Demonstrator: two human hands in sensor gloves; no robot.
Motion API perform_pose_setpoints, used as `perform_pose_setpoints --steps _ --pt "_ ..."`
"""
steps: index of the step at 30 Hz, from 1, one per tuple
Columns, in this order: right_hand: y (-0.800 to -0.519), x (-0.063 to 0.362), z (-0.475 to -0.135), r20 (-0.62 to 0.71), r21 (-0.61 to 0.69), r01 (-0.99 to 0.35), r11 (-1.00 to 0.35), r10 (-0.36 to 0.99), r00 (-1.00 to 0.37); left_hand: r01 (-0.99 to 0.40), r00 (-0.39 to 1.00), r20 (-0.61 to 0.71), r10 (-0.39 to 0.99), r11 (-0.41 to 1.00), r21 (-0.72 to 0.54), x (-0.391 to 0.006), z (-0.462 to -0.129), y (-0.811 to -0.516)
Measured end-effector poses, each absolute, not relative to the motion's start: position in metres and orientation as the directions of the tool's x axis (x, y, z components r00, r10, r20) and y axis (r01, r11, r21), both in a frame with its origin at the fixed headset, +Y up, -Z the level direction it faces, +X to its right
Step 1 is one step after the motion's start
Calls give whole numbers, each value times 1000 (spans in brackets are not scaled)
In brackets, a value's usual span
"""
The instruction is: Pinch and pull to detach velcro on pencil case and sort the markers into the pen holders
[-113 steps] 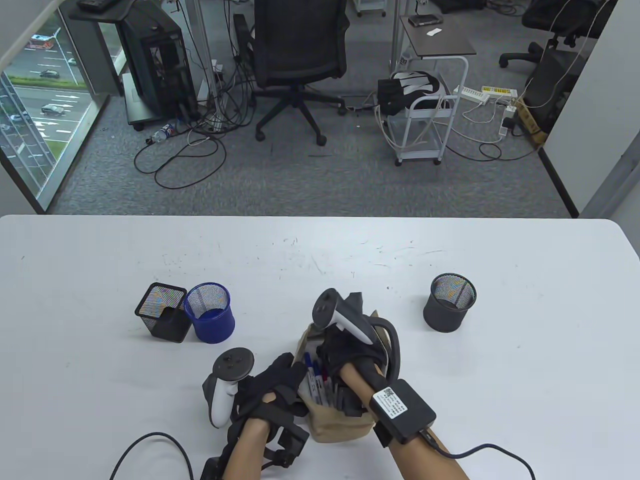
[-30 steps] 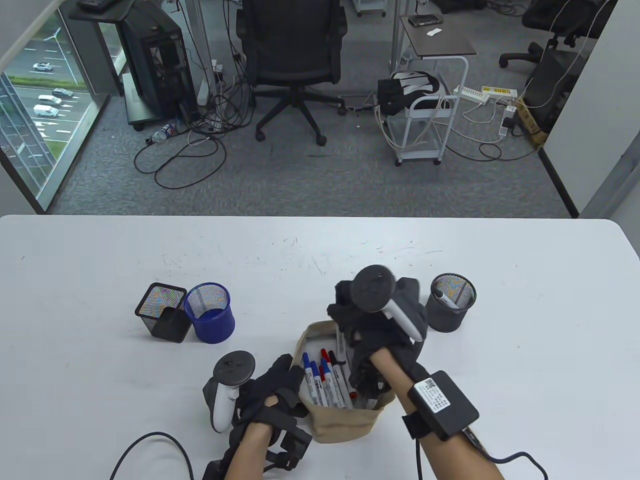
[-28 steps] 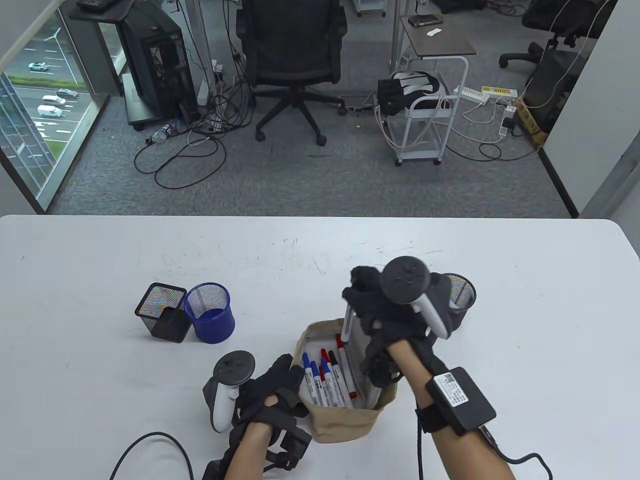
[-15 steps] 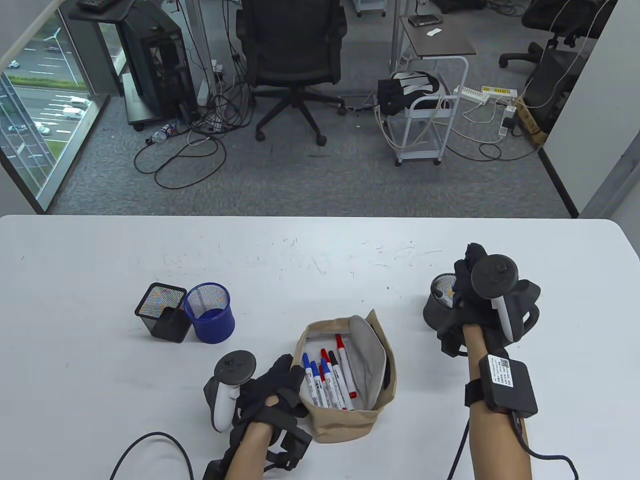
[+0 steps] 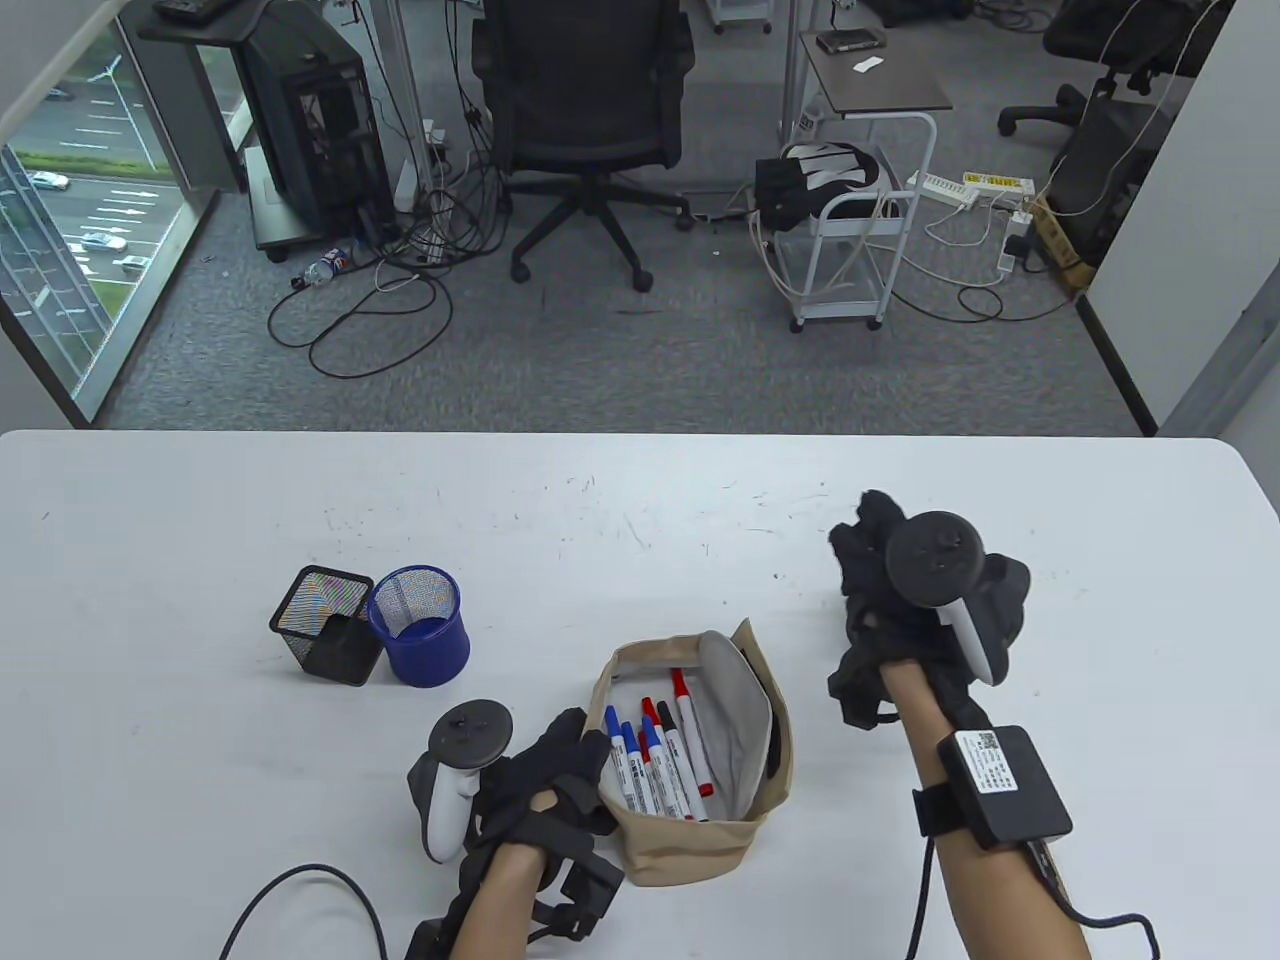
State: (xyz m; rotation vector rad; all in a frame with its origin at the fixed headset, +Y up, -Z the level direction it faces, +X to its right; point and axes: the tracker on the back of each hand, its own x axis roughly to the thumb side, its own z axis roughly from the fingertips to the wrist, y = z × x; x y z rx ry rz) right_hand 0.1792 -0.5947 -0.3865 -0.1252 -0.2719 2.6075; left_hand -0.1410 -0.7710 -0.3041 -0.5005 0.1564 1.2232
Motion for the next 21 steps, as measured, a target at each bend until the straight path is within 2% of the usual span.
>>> perform_pose_setpoints --steps 3,6,8,12,19,21 --pt "-595 129 -373 41 -55 -454 -889 453 -891 -928 342 -378 860 244 -282 -141 -304 -771" --pt "-608 83 -361 109 68 -372 -926 378 -919 -929 337 -378 862 238 -284 -141 -304 -771" --pt "-624 57 -361 98 202 -306 -931 330 -939 -929 337 -377 863 239 -283 -141 -304 -771" --pt "-661 32 -376 -13 482 -212 -850 235 -972 -929 337 -377 862 239 -284 -141 -304 -771" --pt "-720 19 -398 -62 605 -59 -794 27 -998 -925 350 -376 858 251 -286 -141 -304 -772" --pt "-726 16 -397 -32 579 -26 -815 9 -999 -925 349 -377 858 250 -287 -141 -304 -772"
